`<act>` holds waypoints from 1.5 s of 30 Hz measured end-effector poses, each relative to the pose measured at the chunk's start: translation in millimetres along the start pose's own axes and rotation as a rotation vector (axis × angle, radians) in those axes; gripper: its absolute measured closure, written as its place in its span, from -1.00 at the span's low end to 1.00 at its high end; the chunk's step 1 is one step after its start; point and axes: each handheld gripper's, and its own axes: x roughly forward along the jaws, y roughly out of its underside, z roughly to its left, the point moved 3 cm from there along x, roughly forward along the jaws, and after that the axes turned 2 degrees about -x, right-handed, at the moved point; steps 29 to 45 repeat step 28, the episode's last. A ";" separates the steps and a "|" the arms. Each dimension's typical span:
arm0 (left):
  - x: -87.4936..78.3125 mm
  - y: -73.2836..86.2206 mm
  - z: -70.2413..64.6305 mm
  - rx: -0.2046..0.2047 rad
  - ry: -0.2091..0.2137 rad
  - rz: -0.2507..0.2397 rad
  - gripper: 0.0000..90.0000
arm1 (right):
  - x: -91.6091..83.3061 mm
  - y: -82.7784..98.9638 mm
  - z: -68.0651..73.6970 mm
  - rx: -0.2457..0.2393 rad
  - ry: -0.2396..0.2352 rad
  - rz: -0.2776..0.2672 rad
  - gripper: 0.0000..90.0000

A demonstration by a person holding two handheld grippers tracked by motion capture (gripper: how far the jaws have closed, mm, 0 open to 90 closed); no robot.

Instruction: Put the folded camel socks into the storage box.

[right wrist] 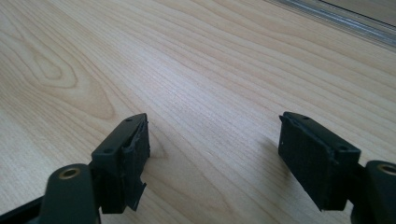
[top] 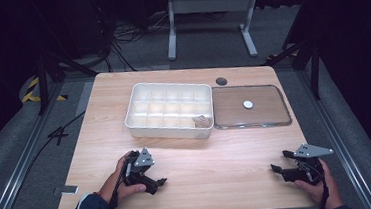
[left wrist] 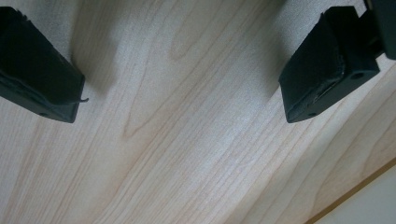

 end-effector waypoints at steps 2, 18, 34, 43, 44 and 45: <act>-0.2 0.0 0.1 0.001 -0.002 0.001 -1.00 | 0.0 0.0 -0.1 -0.001 0.001 0.000 -0.44; 0.4 -0.9 0.8 0.007 -0.002 0.003 -1.00 | 0.0 0.0 -0.1 0.000 0.000 0.000 -0.44; 0.9 -1.3 0.8 0.006 -0.003 0.001 -1.00 | 0.0 0.0 -0.2 0.000 0.000 0.000 -0.44; 0.9 -1.3 0.8 0.006 -0.003 0.001 -1.00 | 0.0 0.0 -0.2 0.000 0.000 0.000 -0.44; 0.9 -1.3 0.8 0.006 -0.003 0.001 -1.00 | 0.0 0.0 -0.2 0.000 0.000 0.000 -0.44; 0.9 -1.3 0.8 0.006 -0.003 0.001 -1.00 | 0.0 0.0 -0.2 0.000 0.000 0.000 -0.44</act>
